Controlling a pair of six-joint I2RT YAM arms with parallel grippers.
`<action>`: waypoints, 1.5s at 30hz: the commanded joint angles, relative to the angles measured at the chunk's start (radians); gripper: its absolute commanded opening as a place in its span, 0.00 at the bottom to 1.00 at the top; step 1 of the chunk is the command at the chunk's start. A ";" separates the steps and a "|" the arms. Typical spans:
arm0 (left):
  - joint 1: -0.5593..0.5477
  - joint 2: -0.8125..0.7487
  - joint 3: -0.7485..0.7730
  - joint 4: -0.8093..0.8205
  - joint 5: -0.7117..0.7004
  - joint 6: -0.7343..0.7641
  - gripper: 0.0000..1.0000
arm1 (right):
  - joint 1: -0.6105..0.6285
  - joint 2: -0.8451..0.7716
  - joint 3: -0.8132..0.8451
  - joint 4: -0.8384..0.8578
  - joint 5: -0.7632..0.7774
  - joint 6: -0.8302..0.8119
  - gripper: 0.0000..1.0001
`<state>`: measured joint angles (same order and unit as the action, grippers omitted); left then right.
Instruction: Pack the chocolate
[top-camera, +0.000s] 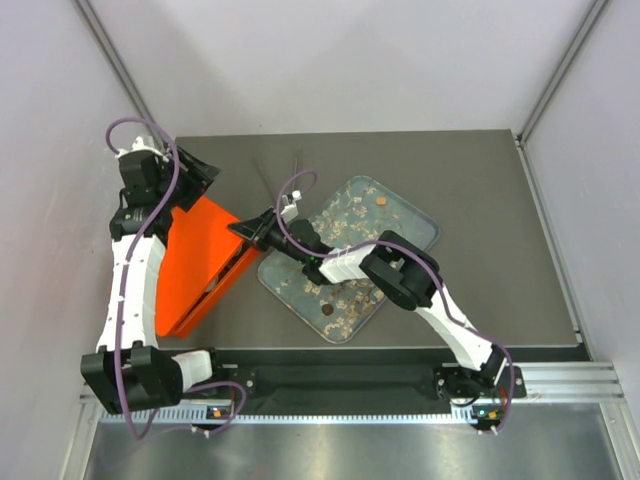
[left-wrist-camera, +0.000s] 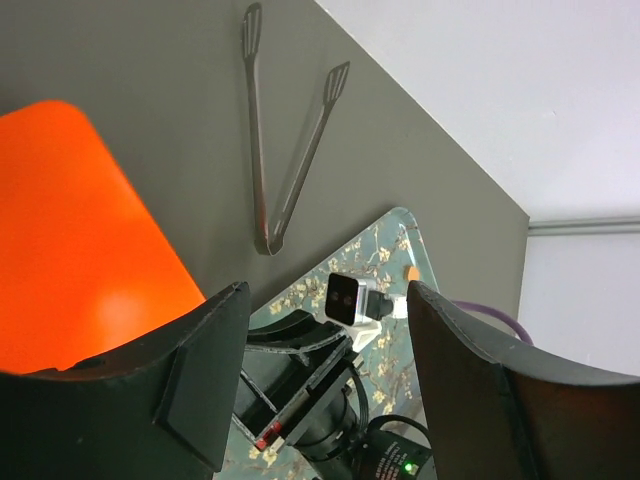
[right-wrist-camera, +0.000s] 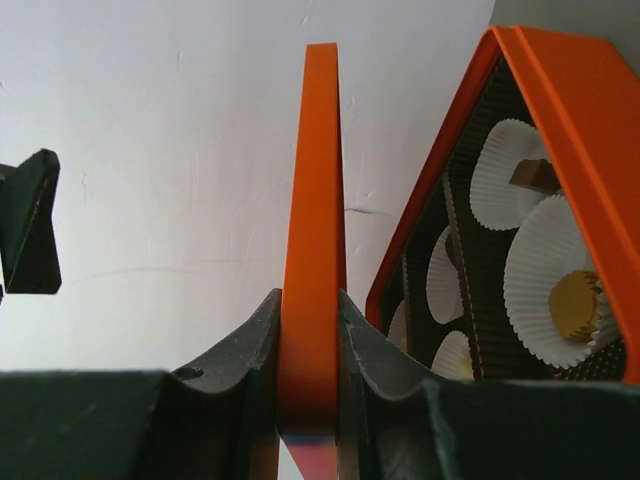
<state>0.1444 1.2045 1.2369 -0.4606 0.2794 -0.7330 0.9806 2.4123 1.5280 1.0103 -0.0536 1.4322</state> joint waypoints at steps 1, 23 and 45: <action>0.015 0.000 -0.019 0.068 -0.040 -0.046 0.69 | 0.018 0.014 0.052 0.132 0.035 0.023 0.00; 0.030 0.075 -0.109 0.082 -0.077 -0.034 0.68 | -0.034 0.083 0.066 0.198 -0.009 0.077 0.00; 0.084 0.101 -0.149 0.046 -0.140 -0.013 0.69 | -0.056 0.137 0.118 0.175 -0.085 0.112 0.00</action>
<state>0.2146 1.3010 1.0981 -0.4267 0.1585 -0.7589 0.9310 2.5301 1.5932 1.0698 -0.1440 1.5040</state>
